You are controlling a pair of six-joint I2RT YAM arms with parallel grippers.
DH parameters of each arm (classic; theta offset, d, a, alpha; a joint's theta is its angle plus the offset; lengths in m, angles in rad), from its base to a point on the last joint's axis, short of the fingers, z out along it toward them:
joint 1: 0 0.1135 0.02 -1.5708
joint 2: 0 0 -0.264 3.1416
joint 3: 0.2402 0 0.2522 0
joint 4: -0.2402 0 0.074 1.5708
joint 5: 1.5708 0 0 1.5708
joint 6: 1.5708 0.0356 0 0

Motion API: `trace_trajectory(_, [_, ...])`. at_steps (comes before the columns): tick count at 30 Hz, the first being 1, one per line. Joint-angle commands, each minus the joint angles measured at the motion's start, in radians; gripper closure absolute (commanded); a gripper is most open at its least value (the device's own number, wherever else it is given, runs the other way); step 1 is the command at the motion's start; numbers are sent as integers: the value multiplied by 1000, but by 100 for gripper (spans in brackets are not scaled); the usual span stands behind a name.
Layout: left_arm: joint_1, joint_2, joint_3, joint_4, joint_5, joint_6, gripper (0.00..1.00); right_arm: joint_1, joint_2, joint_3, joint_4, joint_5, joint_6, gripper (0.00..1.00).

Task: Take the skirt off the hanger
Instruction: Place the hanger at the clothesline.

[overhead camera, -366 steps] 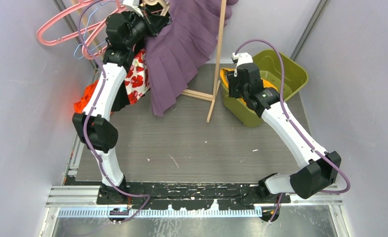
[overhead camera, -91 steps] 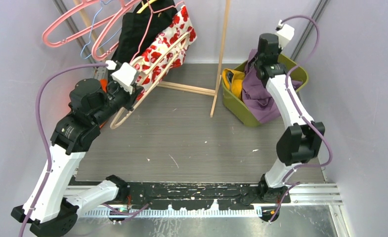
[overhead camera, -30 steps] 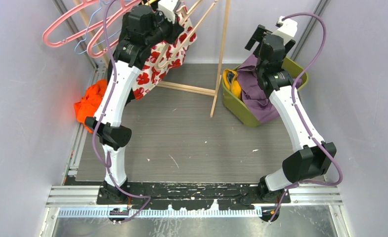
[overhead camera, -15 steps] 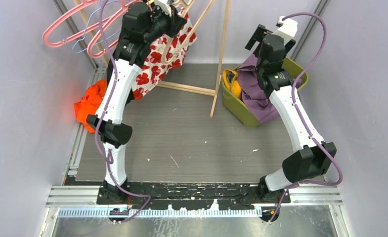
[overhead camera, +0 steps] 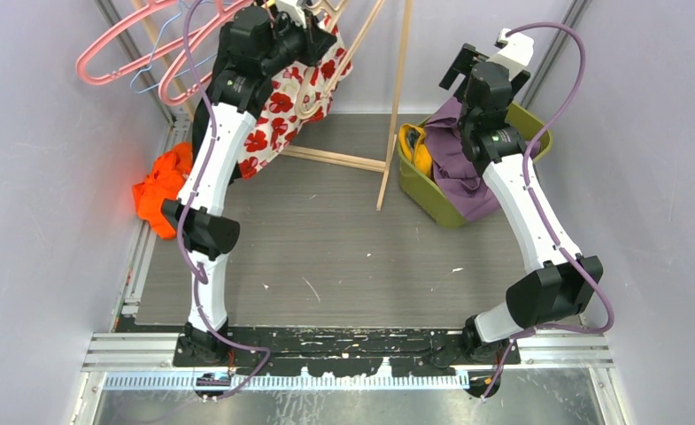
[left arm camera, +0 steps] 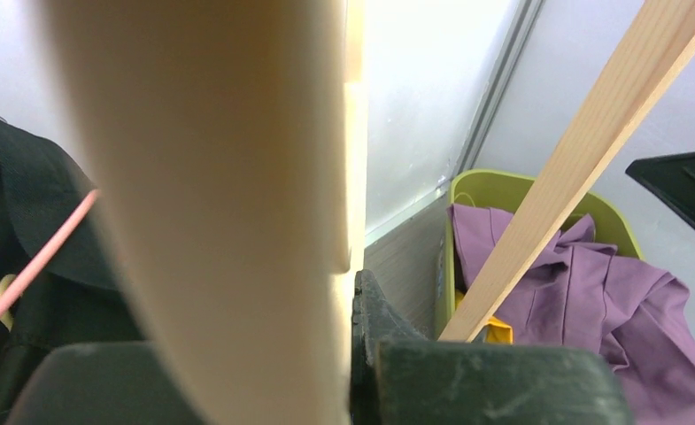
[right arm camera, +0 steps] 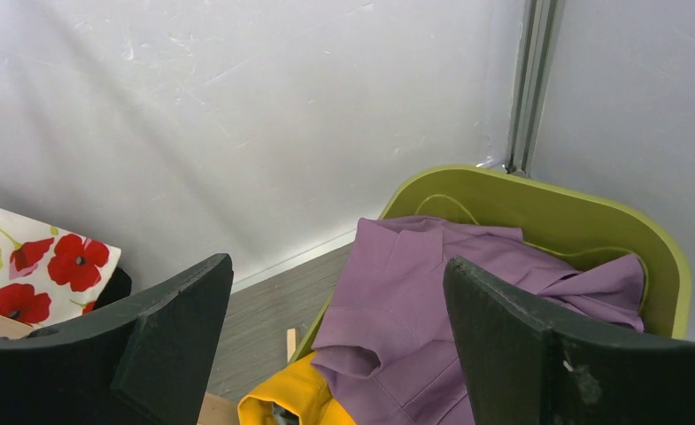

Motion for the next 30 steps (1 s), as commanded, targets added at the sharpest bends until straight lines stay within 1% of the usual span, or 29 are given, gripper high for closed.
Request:
trace_trajectory(1, [13, -3, 56, 145, 12, -64, 100, 3, -42, 38, 50, 9, -11, 7])
trace_trajectory(6, [17, 38, 80, 172, 21, -119, 100, 3, -19, 30, 59, -50, -3, 7])
trace_trajectory(11, [22, 66, 82, 189, 29, -151, 100, 7, 17, 55, 38, -101, 20, 7])
trace_trajectory(18, [38, 99, 87, 222, 33, -190, 100, 8, 22, 62, 44, -99, 12, 8])
trace_trajectory(24, [43, 135, 129, 259, 27, -248, 100, 8, 25, 66, 45, -94, -2, 7])
trace_trajectory(30, [43, 137, 133, 275, 0, -282, 100, 8, 33, 72, 45, -103, 3, 8])
